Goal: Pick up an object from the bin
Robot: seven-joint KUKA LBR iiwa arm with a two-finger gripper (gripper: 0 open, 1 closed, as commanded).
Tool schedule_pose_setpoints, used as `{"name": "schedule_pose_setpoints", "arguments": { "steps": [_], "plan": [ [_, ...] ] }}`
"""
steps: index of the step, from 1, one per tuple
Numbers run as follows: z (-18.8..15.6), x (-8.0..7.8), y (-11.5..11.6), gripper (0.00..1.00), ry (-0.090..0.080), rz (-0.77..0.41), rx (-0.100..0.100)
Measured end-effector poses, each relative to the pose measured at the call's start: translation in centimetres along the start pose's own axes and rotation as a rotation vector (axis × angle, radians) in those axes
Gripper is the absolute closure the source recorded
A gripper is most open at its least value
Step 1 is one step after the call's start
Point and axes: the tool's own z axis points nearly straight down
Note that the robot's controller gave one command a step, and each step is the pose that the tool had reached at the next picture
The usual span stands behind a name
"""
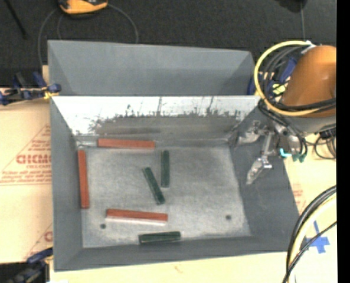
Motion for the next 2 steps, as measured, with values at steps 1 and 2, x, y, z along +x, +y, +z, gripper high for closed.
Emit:
{"name": "schedule_pose_setpoints", "arguments": {
  "steps": [1, 2],
  "plan": [
    [-0.5, -0.2, 0.0, 0.0, -0.007, -0.003, 0.001],
    [-0.5, 0.5, 2.7, 0.0, -0.007, 0.012, 0.003]
  ]
}}
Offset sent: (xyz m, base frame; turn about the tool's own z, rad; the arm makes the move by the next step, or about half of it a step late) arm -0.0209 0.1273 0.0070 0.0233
